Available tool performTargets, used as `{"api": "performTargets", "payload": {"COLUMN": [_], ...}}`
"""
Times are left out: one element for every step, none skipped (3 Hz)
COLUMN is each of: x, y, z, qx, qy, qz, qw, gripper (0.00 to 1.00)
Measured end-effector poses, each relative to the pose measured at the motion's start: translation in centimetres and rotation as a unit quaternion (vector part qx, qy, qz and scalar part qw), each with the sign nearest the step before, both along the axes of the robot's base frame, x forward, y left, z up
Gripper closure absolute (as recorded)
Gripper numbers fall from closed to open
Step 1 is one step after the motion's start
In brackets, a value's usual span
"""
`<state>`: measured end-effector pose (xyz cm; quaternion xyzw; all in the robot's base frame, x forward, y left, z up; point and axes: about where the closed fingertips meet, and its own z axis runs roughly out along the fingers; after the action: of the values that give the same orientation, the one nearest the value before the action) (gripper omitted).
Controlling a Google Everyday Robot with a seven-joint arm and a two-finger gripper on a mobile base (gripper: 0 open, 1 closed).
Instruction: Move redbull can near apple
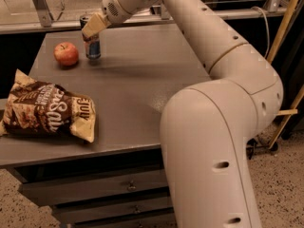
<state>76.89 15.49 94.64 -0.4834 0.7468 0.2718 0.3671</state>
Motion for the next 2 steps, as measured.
{"api": "performTargets", "payload": {"x": [-0.07, -0.09], "y": [0.62, 0.9], "z": [-1.16, -1.44], "qx": [-0.007, -0.008], "qy": [0.02, 0.022], "qz": [0.003, 0.005], "qw": [0.9998, 0.9997], "gripper": [0.59, 0.36]}}
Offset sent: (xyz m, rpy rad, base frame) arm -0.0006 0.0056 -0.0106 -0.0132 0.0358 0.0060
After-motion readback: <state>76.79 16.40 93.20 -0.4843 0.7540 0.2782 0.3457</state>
